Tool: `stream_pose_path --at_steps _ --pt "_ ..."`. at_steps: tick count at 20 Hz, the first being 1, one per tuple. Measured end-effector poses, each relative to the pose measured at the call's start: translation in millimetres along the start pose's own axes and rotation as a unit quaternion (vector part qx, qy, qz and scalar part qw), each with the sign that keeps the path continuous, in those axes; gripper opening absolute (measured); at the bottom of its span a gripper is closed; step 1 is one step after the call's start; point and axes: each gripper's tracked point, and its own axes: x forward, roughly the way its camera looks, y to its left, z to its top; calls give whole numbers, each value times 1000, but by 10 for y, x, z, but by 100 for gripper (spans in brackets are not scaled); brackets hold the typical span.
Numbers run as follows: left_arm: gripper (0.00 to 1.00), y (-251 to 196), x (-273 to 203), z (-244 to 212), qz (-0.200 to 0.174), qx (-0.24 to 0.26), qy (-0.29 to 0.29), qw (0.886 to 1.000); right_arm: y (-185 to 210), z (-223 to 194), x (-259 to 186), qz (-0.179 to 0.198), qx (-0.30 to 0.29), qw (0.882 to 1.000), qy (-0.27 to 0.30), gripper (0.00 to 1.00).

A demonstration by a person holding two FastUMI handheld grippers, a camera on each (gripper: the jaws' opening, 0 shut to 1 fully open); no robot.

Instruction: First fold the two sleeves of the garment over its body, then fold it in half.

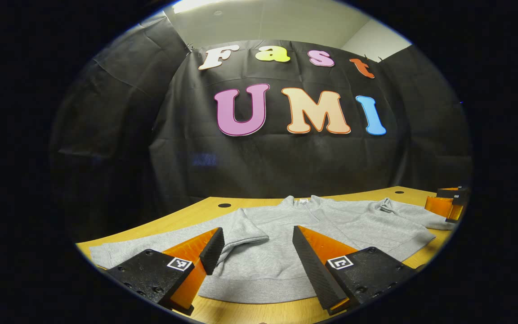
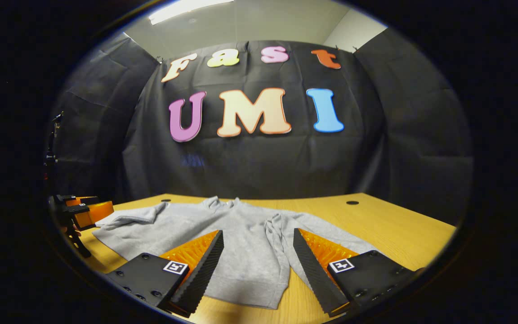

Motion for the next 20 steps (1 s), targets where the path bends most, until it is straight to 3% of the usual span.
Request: stream_pose_path --at_steps 3,9,15,20 --pt "93 -4 -8 -2 0 0 1 1000 -361 473 -166 -18 20 1000 -16 98" --pt "93 -11 -9 5 -3 0 0 1000 -1378 455 -530 -117 10 991 70 97" --pt "93 -17 1 10 -4 0 0 1000 -1455 -157 -775 -105 -10 975 196 97" --pt "93 -17 -10 4 -6 0 1 1000 -1434 -681 -959 -100 -25 952 289 96"
